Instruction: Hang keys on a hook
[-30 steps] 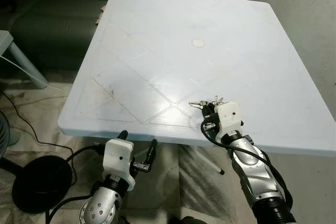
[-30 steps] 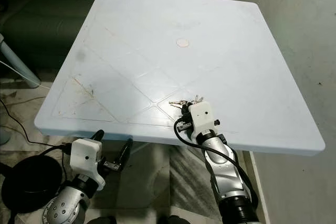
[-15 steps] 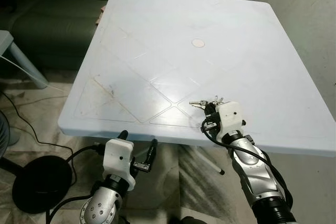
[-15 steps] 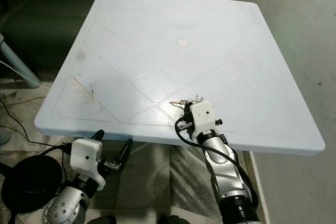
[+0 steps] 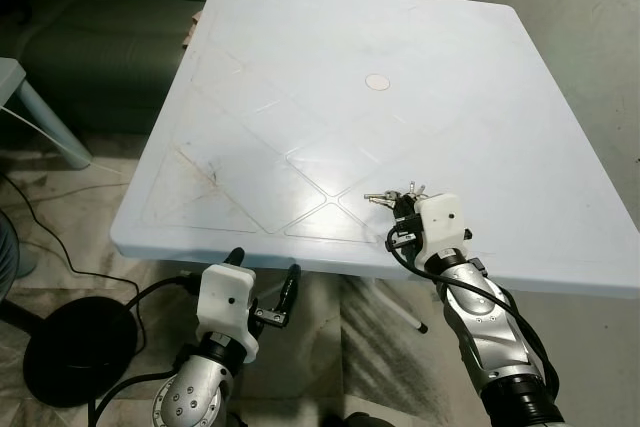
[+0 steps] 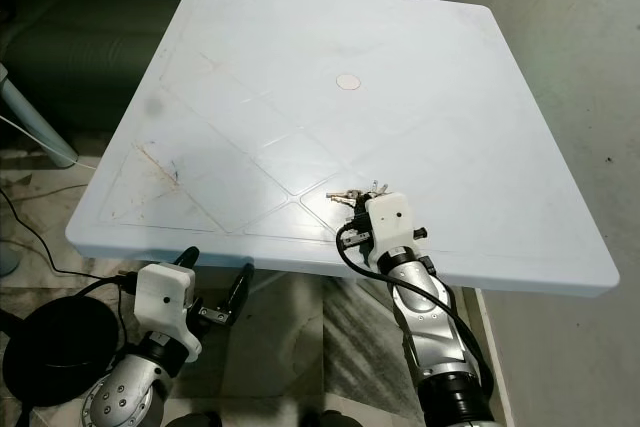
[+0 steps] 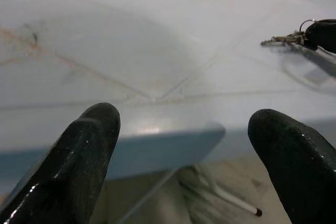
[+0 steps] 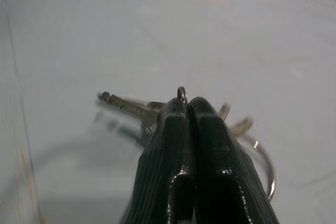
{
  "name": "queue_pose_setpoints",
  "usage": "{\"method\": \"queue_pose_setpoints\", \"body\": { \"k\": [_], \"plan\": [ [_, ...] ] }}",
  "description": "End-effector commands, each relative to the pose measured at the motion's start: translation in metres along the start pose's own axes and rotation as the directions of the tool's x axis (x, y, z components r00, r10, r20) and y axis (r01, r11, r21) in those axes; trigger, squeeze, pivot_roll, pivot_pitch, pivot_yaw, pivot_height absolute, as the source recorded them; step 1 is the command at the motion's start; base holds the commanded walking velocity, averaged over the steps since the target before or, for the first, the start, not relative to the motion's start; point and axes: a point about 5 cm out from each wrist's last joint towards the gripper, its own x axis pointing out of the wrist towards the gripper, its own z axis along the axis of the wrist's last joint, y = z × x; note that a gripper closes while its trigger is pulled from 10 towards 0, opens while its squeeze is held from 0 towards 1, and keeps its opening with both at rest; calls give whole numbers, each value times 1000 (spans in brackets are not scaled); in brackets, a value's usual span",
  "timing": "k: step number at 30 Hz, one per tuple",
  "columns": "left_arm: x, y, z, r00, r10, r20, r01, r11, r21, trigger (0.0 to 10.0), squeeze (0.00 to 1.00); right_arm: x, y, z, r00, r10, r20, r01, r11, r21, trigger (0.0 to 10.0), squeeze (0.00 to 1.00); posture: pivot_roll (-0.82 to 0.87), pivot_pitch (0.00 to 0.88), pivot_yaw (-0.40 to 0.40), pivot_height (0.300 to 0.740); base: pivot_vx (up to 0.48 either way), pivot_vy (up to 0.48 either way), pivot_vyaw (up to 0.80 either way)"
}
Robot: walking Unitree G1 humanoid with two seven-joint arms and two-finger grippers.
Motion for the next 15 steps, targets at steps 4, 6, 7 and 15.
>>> {"method": "queue_pose_setpoints", "body": {
  "k": [4,6,7,15],
  "plan": [
    [3,0,2,1000,4,13,-4,1000,-8,10000,0,-4,0,21,989,7,151,-18,997,69,0,0,57,158,-89,740,0,0,0],
    [9,3,5,999,22,31,-21,999,-37,10000,0,-8,1,24,986,0,169,-16,996,91,0,0,53,148,-86,740,0,0,0],
    [12,4,6,999,28,39,-26,999,-45,10000,0,-9,2,24,985,-5,174,-12,995,95,0,0,49,137,-82,740,0,0,0],
    [34,19,18,993,62,97,-57,997,-51,10000,0,-20,-1,26,980,-63,189,40,991,125,0,0,36,86,-69,740,0,0,0]
  ]
}}
